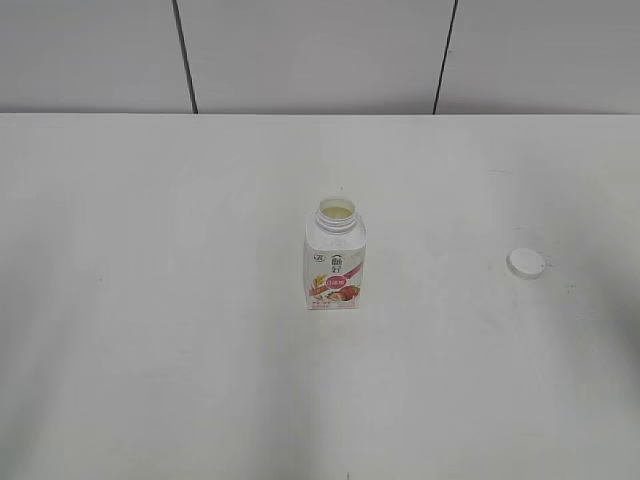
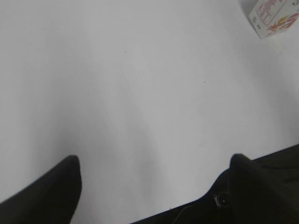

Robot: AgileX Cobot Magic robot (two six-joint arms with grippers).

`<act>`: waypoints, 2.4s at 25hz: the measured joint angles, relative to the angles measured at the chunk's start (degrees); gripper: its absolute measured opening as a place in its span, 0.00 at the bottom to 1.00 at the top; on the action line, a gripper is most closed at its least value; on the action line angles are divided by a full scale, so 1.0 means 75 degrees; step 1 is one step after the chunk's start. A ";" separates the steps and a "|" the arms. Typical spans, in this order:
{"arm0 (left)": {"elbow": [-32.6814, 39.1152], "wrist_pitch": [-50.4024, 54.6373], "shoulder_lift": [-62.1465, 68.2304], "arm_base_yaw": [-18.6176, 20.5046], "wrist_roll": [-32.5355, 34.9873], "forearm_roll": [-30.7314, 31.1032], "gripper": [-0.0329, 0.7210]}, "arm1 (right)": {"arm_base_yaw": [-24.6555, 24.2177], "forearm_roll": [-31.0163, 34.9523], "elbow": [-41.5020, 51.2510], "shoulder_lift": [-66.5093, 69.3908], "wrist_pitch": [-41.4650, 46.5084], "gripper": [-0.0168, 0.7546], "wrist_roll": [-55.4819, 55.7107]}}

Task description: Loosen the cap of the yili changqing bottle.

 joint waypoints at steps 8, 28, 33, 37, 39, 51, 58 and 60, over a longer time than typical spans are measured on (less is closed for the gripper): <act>0.0335 0.0350 -0.1078 0.0000 -0.0102 -0.0157 0.82 | 0.0000 0.0024 0.0827 -0.1839 0.0106 0.79 0.0015; 0.0350 0.0384 -0.3679 0.0000 -0.0492 -0.0175 0.78 | 0.0000 0.0056 0.3542 -0.5510 -0.0089 0.79 0.0204; 0.0350 0.0377 -0.3732 0.0000 -0.0499 -0.0175 0.76 | 0.0000 0.0056 0.3741 -0.6154 -0.0153 0.79 0.0308; 0.0350 0.0383 -0.3732 0.0000 -0.0505 -0.0168 0.75 | 0.0000 0.0049 0.3749 -0.6848 -0.0159 0.79 0.0324; 0.0350 0.0383 -0.3732 0.0000 -0.0505 -0.0168 0.75 | 0.0000 0.0041 0.3749 -0.7298 -0.0167 0.79 0.0331; 0.0350 0.0381 -0.3734 0.0000 -0.0505 -0.0169 0.75 | 0.0000 -0.0162 0.3749 -0.7535 -0.0197 0.79 0.0510; 0.0350 0.0381 -0.3734 0.0543 -0.0505 -0.0169 0.75 | 0.0000 -0.0162 0.3749 -0.7535 -0.0197 0.78 0.0528; 0.0350 0.0381 -0.3734 0.0783 -0.0505 -0.0169 0.75 | 0.0000 -0.0162 0.3749 -0.7535 -0.0197 0.78 0.0528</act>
